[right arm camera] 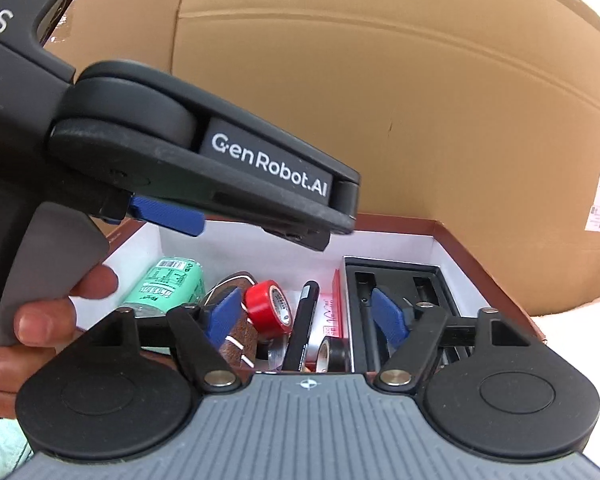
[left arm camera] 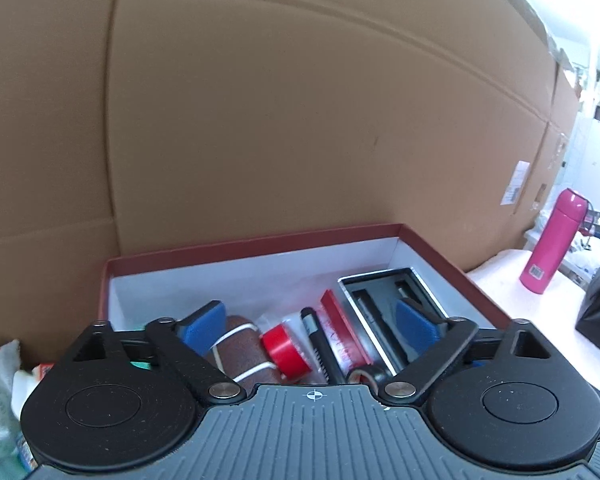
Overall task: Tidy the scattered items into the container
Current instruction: 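Open the left gripper to drop the marker into the shoebox, then move the left tool back toward the bag of cotton swabs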
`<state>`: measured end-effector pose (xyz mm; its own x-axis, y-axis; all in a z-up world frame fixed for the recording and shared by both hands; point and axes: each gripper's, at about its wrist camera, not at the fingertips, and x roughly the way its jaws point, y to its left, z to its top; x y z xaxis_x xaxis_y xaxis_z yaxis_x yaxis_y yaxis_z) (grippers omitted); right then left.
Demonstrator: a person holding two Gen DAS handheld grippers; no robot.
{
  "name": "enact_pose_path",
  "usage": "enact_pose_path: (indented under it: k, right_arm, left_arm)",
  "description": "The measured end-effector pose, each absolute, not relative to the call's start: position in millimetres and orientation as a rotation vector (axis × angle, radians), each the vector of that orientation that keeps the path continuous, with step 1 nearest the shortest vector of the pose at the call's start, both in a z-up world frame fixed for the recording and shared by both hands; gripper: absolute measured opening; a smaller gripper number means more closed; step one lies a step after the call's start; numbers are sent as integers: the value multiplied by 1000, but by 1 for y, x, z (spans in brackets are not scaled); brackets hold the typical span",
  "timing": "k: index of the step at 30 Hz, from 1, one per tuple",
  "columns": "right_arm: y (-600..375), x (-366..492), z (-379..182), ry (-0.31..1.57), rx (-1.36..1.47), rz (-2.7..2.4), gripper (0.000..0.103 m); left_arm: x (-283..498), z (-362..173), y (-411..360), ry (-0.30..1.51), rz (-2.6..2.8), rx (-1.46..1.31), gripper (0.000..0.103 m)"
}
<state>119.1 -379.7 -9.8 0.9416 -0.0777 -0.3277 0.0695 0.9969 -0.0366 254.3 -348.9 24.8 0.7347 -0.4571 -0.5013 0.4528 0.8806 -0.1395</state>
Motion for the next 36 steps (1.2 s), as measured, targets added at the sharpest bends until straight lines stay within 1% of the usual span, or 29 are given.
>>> enact_pose_path:
  k: [3,6,14,21,36]
  right_arm:
    - [-378,121,-9,330,-25,-72,95]
    - [-374,126,-10,332,-29,-73,101]
    - [-370,125,-11,328,-17,-72,102]
    - [-352,92,4,330,-27,-73,102]
    - [-314,48,16,303,-86,-41,103]
  left_arm:
    - [247,23,-344,548,-481,-13,101]
    - [237,23,-337,535,-456,-13,101]
    - [214,23,-321,514,-407,-18,102]
    - [183,38,-304,512,-402,-12,102]
    - [131,40,-271,531,-369,-29,102]
